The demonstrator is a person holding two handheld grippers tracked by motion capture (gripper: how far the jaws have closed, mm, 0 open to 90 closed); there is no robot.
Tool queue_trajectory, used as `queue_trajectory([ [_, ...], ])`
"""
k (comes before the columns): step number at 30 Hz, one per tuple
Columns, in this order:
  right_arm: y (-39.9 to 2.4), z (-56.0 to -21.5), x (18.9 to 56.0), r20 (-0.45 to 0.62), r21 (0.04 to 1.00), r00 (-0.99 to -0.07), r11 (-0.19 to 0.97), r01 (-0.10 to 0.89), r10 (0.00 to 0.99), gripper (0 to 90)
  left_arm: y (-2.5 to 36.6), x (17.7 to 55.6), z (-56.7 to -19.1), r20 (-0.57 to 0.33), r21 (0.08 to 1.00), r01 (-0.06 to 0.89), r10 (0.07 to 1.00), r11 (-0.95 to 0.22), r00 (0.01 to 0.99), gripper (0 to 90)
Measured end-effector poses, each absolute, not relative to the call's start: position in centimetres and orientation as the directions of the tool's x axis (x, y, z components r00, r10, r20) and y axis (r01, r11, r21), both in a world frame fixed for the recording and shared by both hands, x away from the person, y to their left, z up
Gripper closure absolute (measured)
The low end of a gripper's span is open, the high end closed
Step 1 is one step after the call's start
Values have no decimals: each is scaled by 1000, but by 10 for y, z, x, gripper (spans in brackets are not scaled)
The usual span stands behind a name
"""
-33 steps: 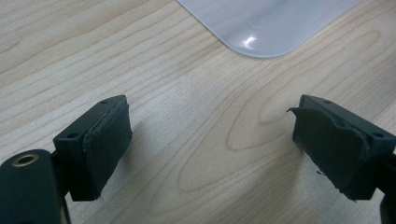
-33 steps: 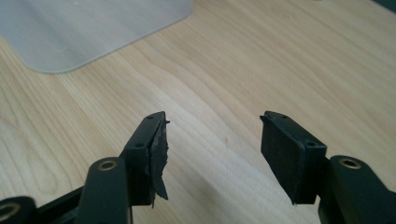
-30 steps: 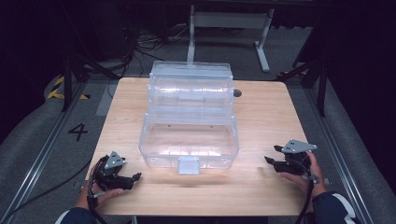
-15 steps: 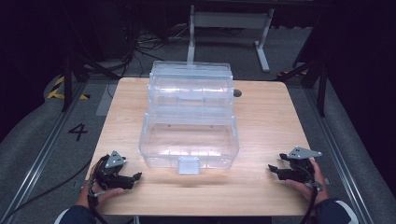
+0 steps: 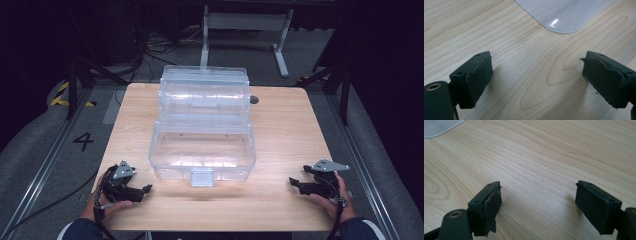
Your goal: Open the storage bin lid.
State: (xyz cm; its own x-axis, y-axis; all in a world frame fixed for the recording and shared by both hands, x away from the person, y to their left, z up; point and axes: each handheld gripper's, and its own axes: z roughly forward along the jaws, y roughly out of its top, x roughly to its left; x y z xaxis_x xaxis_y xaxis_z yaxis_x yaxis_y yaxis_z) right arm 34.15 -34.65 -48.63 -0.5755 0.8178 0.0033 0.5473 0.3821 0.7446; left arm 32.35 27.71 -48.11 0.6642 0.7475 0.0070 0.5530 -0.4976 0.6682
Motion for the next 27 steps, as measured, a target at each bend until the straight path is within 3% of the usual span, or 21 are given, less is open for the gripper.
queue_trajectory([
  [27,-350,-486,343,7,746,-599,395,536,800,211,276,325,-482,5,672,553,750,-493,662,91],
])
